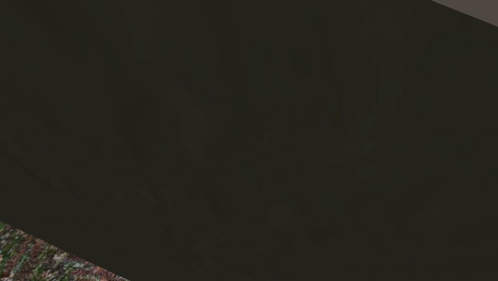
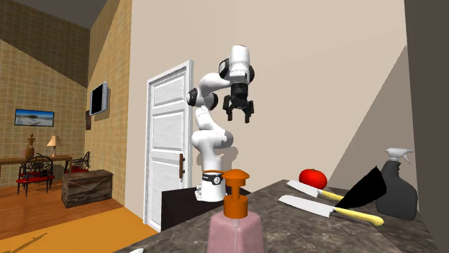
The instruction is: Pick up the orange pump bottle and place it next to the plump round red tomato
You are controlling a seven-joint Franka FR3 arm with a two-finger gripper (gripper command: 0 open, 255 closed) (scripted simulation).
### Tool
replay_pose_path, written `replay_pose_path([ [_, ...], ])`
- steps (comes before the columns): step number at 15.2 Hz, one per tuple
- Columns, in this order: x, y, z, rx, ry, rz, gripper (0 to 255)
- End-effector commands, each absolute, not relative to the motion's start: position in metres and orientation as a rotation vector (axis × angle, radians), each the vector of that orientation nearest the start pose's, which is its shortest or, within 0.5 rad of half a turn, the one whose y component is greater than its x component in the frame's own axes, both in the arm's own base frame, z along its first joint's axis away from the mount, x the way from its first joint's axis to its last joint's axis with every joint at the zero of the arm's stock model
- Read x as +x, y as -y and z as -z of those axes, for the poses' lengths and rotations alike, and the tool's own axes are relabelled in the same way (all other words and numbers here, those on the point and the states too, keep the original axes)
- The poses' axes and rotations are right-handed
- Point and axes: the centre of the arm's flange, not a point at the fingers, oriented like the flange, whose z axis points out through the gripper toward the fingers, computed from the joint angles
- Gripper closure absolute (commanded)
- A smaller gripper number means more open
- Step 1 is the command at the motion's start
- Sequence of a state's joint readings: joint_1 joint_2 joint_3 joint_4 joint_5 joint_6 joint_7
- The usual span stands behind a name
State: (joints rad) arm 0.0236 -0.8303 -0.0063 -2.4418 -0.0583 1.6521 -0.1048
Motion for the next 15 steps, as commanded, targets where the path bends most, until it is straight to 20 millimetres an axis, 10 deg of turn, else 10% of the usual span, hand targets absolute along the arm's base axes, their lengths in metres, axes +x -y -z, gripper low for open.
replay_pose_path([
  [1, 0.302, 0.001, -0.571, -3.19, 0.204, 0.061, 0],
  [15, 0.464, 0.077, -0.518, -3.238, 0.085, 0.004, 0],
])
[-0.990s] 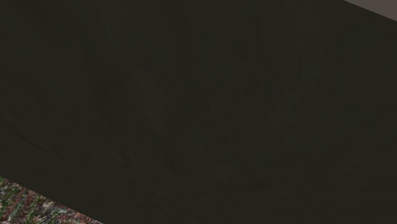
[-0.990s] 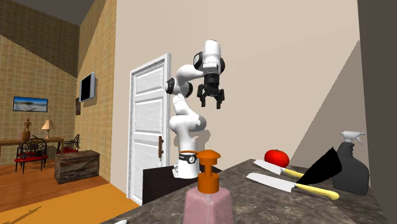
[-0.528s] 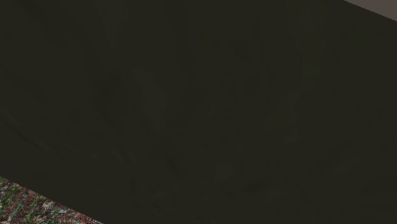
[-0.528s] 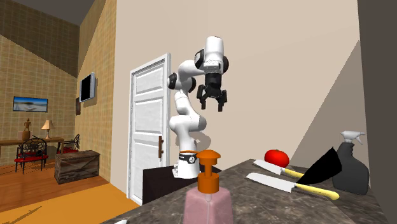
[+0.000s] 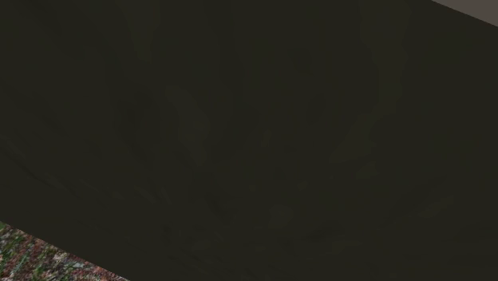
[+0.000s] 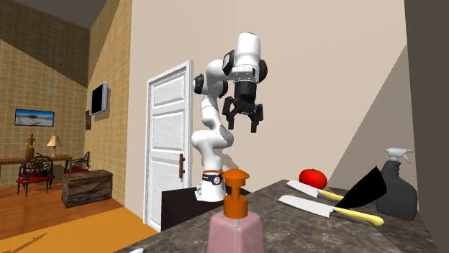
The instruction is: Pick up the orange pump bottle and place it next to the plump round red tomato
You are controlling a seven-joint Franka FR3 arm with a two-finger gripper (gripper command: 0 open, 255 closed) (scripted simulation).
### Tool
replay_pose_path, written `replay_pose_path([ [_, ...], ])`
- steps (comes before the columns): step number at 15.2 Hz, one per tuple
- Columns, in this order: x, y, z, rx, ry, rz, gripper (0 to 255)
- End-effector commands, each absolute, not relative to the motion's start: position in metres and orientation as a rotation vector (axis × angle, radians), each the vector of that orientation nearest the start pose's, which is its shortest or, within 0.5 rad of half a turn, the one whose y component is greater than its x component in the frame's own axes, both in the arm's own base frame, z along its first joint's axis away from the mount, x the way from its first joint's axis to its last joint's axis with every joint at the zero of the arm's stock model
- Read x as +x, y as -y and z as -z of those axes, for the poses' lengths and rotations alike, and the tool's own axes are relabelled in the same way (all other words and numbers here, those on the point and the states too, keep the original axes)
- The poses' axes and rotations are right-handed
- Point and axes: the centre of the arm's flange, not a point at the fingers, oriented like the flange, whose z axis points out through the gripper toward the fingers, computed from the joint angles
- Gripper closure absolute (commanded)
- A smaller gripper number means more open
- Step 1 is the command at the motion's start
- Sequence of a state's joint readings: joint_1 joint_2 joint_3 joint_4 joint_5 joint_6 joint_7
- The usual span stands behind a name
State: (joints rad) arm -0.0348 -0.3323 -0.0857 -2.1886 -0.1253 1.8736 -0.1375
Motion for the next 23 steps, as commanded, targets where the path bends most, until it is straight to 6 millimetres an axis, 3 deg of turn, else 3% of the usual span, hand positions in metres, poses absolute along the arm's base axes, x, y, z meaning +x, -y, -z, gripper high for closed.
replay_pose_path([
  [1, 0.475, 0.083, -0.514, -3.241, 0.076, -0.001, 0],
  [19, 0.671, 0.202, -0.444, -3.293, -0.083, -0.077, 0],
  [23, 0.67, 0.206, -0.423, -3.293, -0.083, -0.077, 0],
])
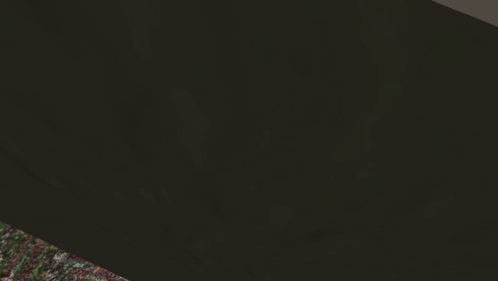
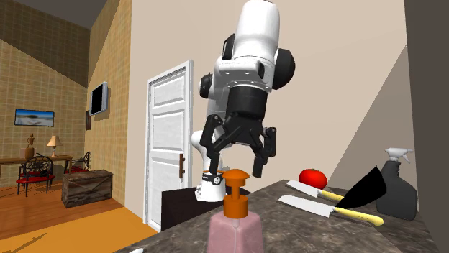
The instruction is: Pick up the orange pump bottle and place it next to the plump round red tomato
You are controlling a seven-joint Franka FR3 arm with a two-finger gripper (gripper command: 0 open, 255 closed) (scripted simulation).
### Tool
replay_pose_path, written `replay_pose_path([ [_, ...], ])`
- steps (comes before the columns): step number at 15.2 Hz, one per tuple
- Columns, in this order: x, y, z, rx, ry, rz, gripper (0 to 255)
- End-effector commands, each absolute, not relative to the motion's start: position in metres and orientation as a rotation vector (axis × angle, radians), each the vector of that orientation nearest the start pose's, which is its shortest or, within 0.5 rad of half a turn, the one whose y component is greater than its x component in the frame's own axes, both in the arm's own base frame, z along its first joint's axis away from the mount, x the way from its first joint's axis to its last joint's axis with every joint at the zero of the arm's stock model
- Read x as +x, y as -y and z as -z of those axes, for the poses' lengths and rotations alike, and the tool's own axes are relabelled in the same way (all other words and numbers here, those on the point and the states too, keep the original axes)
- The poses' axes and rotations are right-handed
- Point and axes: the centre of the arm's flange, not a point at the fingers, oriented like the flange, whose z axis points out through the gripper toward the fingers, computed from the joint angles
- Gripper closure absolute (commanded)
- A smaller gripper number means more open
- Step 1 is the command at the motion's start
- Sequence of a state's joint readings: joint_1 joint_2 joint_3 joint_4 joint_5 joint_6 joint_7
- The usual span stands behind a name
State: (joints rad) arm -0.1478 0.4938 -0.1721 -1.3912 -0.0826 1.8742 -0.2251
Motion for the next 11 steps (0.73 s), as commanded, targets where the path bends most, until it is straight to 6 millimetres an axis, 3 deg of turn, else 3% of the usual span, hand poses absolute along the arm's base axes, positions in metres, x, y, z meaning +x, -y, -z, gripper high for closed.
replay_pose_path([
  [1, 0.669, 0.206, -0.418, -3.293, -0.083, -0.077, 0],
  [4, 0.669, 0.208, -0.404, -3.293, -0.083, -0.077, 0],
  [11, 0.669, 0.208, -0.404, -3.293, -0.083, -0.077, 0],
])
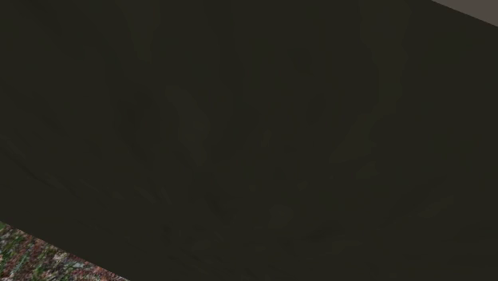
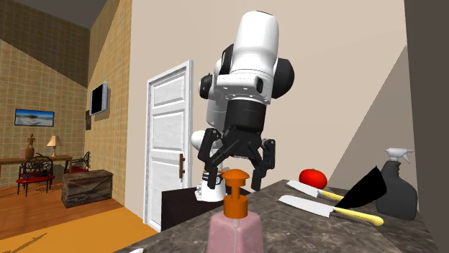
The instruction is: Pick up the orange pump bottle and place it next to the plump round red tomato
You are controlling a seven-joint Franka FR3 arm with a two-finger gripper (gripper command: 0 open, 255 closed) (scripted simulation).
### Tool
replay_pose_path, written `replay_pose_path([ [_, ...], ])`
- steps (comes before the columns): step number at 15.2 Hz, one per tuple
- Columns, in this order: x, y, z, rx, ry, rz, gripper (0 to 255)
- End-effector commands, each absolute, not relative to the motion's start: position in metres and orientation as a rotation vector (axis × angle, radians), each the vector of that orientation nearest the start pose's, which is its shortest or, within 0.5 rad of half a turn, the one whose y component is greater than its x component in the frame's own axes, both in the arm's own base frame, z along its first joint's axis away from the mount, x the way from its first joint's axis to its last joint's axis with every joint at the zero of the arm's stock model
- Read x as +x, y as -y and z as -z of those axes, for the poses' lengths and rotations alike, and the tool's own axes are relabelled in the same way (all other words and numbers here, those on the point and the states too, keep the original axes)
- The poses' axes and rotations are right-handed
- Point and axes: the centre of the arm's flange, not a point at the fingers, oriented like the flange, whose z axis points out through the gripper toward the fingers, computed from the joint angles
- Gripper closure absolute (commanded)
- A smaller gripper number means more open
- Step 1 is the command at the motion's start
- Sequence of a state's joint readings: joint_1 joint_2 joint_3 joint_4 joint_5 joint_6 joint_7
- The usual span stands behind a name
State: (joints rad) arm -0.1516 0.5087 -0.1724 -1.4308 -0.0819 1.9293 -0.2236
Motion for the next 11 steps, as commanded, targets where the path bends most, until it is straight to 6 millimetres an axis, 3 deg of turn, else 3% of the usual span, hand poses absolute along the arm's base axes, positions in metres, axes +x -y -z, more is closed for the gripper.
replay_pose_path([
  [1, 0.6687, 0.2084, -0.4044, -3.293, -0.083, -0.077, 0],
  [2, 0.6687, 0.2084, -0.4044, -3.293, -0.083, -0.077, 255],
  [11, 0.6687, 0.2084, -0.4043, -3.293, -0.083, -0.077, 255],
])
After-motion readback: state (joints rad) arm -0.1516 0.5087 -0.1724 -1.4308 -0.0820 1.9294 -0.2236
